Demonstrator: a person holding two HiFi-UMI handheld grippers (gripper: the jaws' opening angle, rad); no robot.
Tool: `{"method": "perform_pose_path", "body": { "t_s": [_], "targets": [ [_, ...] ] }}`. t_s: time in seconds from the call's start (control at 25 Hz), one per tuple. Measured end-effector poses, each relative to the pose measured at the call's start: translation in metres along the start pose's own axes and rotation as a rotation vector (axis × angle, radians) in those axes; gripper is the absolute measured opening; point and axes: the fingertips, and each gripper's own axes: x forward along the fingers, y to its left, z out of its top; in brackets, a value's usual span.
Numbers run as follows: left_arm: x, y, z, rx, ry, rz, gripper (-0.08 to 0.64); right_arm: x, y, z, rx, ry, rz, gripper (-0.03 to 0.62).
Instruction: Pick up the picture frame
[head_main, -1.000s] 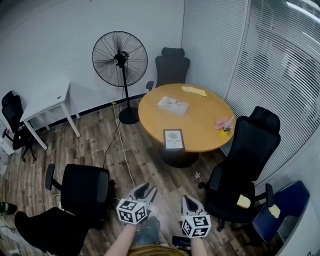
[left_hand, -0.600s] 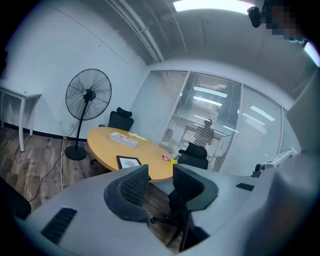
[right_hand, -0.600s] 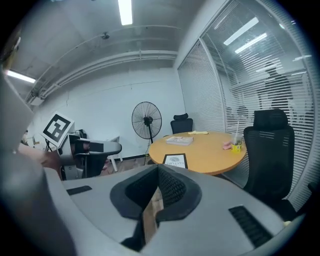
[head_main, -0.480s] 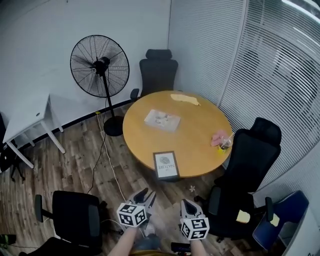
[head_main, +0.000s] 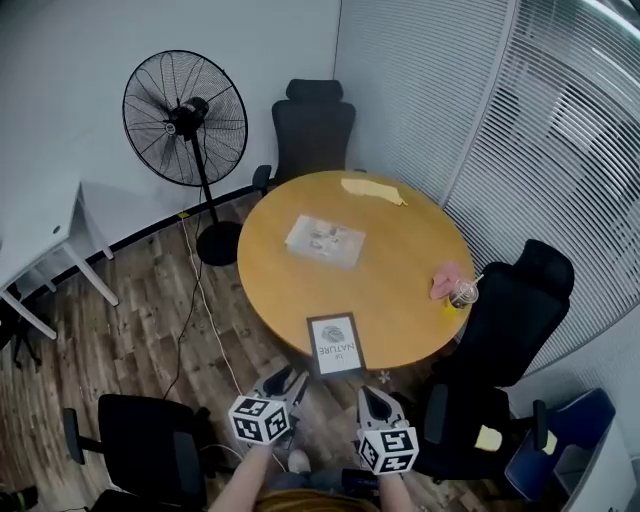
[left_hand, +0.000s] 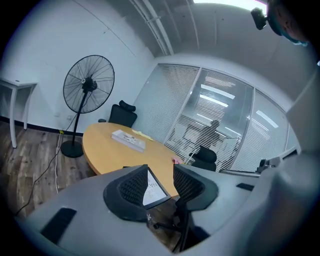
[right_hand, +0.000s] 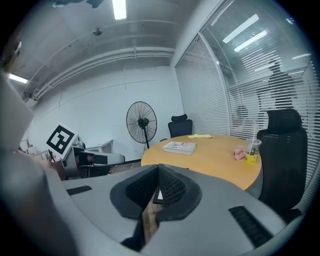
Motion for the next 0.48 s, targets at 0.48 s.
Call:
{"method": "perform_pose_path", "body": {
  "t_s": [0.48],
  "targets": [
    [0.036, 0.011, 0.008, -0.009, 0.035, -0.011, 0.176, 0.020, -0.031, 0.002, 0.010, 0.011, -0.042, 0.012]
  ]
}}
